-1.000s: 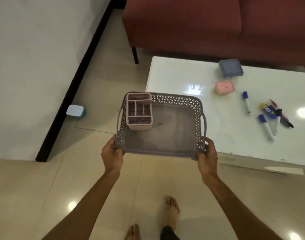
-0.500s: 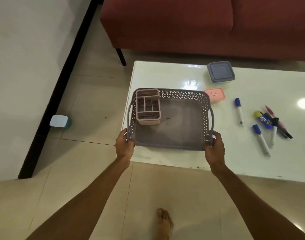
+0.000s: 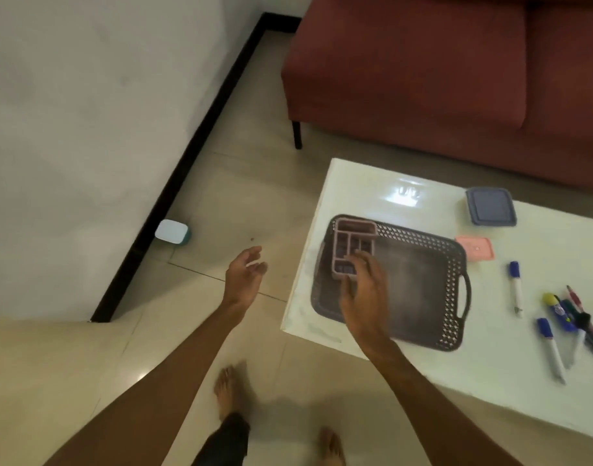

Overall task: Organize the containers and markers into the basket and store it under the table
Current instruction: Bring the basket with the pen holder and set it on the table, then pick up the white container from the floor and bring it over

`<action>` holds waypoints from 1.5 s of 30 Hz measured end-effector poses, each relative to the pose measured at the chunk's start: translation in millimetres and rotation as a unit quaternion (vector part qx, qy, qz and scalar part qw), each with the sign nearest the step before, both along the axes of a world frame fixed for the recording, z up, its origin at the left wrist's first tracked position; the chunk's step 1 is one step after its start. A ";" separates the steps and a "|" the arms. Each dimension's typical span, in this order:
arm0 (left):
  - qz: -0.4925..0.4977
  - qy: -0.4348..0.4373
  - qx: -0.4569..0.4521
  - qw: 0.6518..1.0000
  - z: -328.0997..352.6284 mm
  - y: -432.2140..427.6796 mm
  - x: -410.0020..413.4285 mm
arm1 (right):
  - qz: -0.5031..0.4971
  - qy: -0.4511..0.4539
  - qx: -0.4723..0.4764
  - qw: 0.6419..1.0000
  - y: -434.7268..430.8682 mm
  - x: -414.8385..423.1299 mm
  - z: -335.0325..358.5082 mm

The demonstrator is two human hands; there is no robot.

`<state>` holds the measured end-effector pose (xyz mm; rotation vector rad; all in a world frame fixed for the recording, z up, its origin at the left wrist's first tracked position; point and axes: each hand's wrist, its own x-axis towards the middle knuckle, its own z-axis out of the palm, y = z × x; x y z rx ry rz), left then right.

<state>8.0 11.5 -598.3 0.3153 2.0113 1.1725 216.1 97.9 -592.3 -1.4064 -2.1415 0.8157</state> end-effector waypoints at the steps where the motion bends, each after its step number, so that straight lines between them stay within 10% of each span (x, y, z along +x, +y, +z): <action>1: 0.007 0.003 0.000 1.000 3.8 -4.3 -19.6 | 0.019 0.012 -0.010 1.000 0.4 -28.6 2.1; 18: 0.107 -0.031 -0.105 0.988 -140.9 -76.2 -413.0 | 0.152 -0.077 -0.287 0.943 -15.4 -471.4 -161.3; 35: 0.292 -0.173 -0.104 0.935 -481.2 -50.0 -537.5 | 0.254 -0.090 -0.379 0.885 -2.6 -678.2 -511.4; 45: 0.247 -0.023 -0.079 0.966 -410.8 -36.2 -518.2 | 0.198 0.021 -0.346 0.917 1.0 -647.0 -424.0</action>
